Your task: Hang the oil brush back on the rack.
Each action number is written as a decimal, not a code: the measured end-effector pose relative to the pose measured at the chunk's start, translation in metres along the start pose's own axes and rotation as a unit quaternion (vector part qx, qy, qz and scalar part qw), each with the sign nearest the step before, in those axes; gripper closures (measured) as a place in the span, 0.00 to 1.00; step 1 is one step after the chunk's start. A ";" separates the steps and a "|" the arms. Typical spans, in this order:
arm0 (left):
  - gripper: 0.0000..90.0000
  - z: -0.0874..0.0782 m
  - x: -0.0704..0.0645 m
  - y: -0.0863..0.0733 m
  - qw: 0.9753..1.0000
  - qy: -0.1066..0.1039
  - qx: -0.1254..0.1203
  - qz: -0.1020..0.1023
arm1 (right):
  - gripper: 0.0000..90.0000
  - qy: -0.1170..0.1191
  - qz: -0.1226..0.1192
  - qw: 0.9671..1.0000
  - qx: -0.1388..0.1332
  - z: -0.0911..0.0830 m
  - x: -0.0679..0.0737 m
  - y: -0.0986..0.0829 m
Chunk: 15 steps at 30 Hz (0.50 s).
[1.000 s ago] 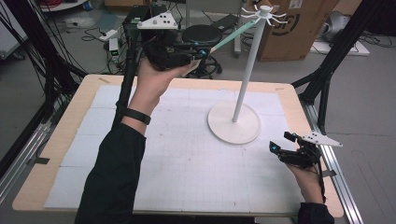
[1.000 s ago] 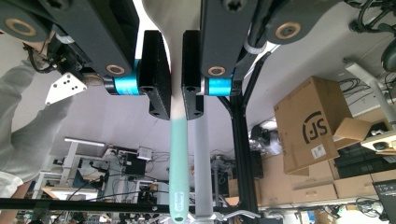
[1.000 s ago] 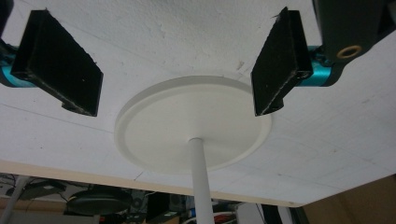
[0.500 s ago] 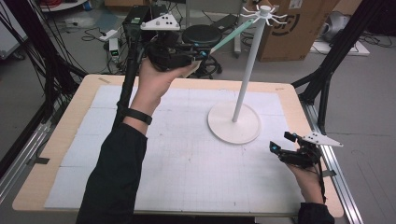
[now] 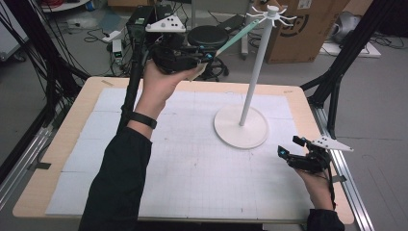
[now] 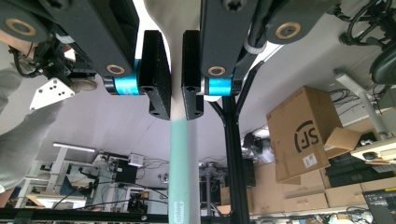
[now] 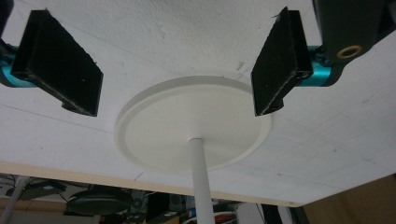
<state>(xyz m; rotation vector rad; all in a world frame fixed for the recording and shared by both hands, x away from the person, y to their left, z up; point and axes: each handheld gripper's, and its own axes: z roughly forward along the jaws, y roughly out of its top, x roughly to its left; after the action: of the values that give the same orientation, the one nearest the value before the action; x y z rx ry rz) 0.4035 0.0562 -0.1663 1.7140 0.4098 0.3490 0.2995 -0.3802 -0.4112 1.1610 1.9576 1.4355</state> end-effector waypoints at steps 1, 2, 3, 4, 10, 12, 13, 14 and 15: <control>0.92 0.001 0.000 0.000 1.000 -0.001 0.001 0.000 | 0.18 0.000 0.000 1.000 0.000 0.000 0.000 0.000; 0.92 0.001 0.000 -0.001 1.000 -0.002 0.002 0.001 | 0.18 0.000 0.000 1.000 0.000 0.000 0.000 0.000; 0.92 0.002 0.000 -0.001 1.000 -0.002 0.001 0.000 | 0.18 0.000 0.000 1.000 -0.001 0.000 0.000 0.000; 0.92 0.003 0.000 -0.001 1.000 -0.002 0.002 0.000 | 0.18 0.000 0.000 1.000 -0.001 0.000 0.000 0.000; 0.90 0.007 0.000 -0.003 1.000 -0.001 0.008 -0.005 | 0.18 -0.001 0.002 1.000 -0.001 0.000 0.000 0.000; 0.71 0.008 0.001 -0.004 1.000 0.004 0.005 -0.011 | 0.18 0.000 0.000 1.000 -0.002 0.000 0.000 0.000; 0.71 0.008 0.001 -0.006 1.000 0.003 0.005 -0.013 | 0.18 0.000 0.000 1.000 -0.002 0.000 0.000 0.000; 0.65 0.007 0.002 -0.007 1.000 0.002 0.006 -0.015 | 0.18 0.000 0.000 1.000 -0.002 0.000 0.000 0.000; 0.65 0.006 0.003 -0.009 1.000 0.004 0.006 -0.017 | 0.18 0.000 0.000 1.000 -0.002 0.000 0.000 0.000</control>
<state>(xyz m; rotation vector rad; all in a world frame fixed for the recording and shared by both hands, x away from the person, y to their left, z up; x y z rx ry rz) 0.4080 0.0537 -0.1763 1.7151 0.4469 0.3281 0.2995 -0.3806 -0.4112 1.1584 1.9532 1.4381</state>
